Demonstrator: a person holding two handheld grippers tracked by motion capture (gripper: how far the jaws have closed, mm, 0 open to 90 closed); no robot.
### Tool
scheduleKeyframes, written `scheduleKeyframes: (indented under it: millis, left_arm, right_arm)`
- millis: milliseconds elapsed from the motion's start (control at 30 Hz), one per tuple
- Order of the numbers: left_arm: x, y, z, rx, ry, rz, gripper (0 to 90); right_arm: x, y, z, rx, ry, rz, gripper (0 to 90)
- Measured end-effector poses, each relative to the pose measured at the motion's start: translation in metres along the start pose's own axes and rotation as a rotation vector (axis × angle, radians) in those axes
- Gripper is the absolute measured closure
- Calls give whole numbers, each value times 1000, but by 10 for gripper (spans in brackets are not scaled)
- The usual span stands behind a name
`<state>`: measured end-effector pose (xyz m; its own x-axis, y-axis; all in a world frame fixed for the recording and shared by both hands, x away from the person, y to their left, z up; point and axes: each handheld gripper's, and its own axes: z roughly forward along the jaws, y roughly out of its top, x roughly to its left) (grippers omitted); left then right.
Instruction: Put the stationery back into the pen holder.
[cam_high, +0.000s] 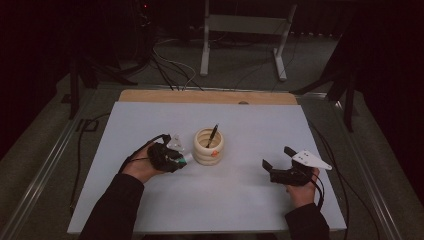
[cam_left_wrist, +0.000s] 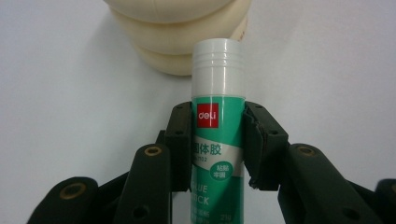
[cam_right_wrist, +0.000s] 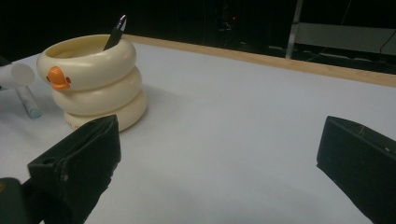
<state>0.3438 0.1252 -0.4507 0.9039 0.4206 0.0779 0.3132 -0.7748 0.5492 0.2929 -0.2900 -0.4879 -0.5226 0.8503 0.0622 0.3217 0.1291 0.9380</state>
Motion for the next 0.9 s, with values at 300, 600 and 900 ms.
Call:
scheduleKeyframes:
  millis: [300, 600, 900]
  left_arm:
    - [4, 9, -12, -82, 1, -23, 665]
    - [9, 19, -21, -139, 8, -34, 665]
    - [17, 27, -25, -223, 3, -84, 664]
  right_arm:
    - [0, 0, 0, 2, 0, 0, 0]
    - [0, 0, 1, 3, 2, 2, 0]
    - [1, 0, 1, 3, 2, 1, 0]
